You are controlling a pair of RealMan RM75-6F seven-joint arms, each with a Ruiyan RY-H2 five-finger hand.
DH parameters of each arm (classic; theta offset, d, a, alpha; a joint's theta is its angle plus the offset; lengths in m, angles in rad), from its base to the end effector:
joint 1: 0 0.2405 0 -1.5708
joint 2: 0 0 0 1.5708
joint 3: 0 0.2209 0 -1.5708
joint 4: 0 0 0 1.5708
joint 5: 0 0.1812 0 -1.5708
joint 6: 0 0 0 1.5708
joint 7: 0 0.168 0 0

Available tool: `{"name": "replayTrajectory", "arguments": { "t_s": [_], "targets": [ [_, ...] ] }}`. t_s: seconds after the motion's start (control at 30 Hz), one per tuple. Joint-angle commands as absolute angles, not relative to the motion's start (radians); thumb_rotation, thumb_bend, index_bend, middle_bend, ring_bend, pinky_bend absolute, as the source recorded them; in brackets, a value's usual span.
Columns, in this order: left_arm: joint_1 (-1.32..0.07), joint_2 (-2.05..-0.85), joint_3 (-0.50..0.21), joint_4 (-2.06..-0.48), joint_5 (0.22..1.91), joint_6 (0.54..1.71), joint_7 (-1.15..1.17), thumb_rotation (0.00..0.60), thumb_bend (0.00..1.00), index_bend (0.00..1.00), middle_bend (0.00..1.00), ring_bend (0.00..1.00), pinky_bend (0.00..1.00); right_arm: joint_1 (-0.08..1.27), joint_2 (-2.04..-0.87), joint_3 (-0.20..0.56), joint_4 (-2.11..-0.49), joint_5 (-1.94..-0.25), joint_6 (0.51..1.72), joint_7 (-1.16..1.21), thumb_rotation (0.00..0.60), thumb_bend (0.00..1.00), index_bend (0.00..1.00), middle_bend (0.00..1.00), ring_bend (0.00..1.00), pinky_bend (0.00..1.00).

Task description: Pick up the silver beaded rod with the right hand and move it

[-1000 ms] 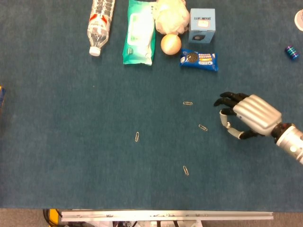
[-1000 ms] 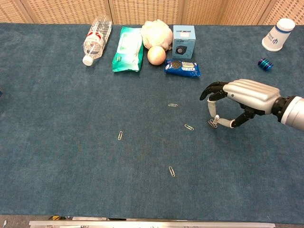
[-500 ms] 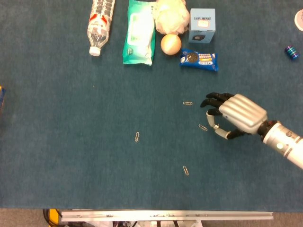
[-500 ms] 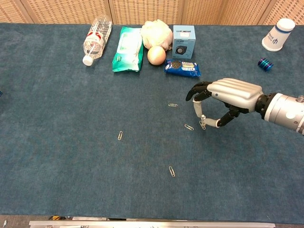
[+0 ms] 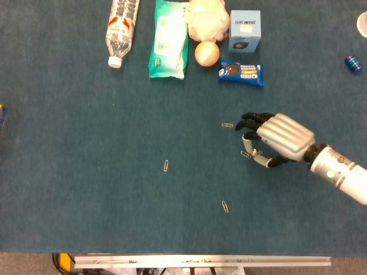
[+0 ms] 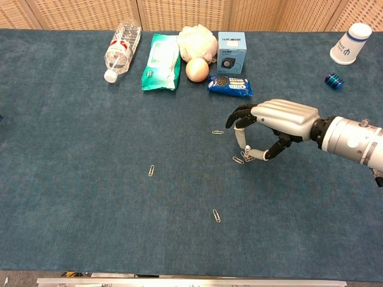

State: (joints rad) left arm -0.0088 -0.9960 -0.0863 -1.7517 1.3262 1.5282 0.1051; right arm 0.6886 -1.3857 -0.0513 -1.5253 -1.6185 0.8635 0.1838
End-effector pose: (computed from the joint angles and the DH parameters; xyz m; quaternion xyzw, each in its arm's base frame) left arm -0.2856 0.1814 0.2146 -0.5294 -0.3973 -0.3299 0.6732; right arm -0.1437 -0.2640 -0.0090 0.8212 -0.4058 0.3338 0.2223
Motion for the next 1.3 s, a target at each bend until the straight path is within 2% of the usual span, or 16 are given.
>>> {"name": "replayTrajectory", "arguments": {
  "t_s": [0.03,0.9,1.3],
  "targets": [
    [-0.007,-0.995,-0.086,-1.752,1.327,1.531,0.104,0.600,0.42,0.35,0.35,0.25,0.41,0.692,-1.389,-0.052,-1.523,-1.617,0.860,0.186,0.600,0.35,0.57,0.25,0.12,0.24],
    [0.005,-0.985,-0.090,-1.754,1.328,1.543,0.092,0.600,0.42,0.35,0.35,0.25,0.41,0.720,-1.419,-0.062,-1.491,-1.609,0.847,0.209,0.600,0.35,0.57,0.25,0.12,0.24],
    [0.001,-0.989,-0.091,-1.753,1.325,1.538,0.103,0.600,0.42,0.35,0.35,0.25,0.41,0.686,-1.359,-0.080,-1.535,-1.633,0.924,0.194,0.600,0.35,0.57,0.25,0.12,0.24]
  ]
}}
